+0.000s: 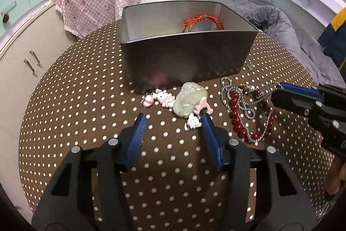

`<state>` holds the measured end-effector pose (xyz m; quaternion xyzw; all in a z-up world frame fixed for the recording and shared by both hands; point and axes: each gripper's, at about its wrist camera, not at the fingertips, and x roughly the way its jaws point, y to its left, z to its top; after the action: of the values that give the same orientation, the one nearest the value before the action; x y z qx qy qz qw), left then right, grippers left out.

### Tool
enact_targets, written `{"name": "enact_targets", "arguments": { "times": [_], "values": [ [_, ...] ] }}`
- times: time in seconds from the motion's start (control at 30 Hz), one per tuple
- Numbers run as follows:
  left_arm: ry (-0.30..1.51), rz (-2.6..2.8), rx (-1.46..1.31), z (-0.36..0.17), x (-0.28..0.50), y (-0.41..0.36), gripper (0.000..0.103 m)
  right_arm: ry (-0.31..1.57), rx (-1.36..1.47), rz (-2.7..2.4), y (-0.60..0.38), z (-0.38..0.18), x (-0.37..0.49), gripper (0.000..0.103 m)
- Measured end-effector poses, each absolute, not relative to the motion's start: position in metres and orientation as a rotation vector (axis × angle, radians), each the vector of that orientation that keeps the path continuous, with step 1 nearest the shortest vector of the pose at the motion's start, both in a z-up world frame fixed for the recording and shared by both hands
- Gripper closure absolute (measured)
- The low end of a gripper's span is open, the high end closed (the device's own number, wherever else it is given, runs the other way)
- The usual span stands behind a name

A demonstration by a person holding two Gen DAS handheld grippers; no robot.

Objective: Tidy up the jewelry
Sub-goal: 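Lower the right gripper onto the silver chain necklace and close it, then lift the silver chain with the right gripper and carry it over the tray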

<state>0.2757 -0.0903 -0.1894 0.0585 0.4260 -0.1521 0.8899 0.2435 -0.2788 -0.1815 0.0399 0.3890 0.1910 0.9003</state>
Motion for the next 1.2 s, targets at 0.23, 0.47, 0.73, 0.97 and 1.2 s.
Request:
{"name": "enact_targets", "arguments": {
  "times": [0.23, 0.47, 0.73, 0.97, 1.2],
  "values": [
    [0.877, -0.380, 0.111, -0.188, 0.268, -0.094, 0.081, 0.788, 0.084, 0.399, -0.279, -0.176, 0.241, 0.088],
    [0.864, -0.455, 0.070, -0.182, 0.251, -0.088, 0.087, 0.738, 0.111, 0.433, -0.283, -0.150, 0.234, 0.088],
    [0.787, -0.457, 0.040, -0.151, 0.224, -0.073, 0.087, 0.663, 0.142, 0.483, -0.286, -0.113, 0.229, 0.088],
    [0.707, -0.452, 0.057, -0.114, 0.211, -0.065, 0.087, 0.578, 0.144, 0.523, -0.287, -0.072, 0.222, 0.088],
    [0.643, -0.458, 0.080, -0.084, 0.217, -0.060, 0.087, 0.476, 0.096, 0.537, -0.283, -0.028, 0.216, 0.088]
  ]
}}
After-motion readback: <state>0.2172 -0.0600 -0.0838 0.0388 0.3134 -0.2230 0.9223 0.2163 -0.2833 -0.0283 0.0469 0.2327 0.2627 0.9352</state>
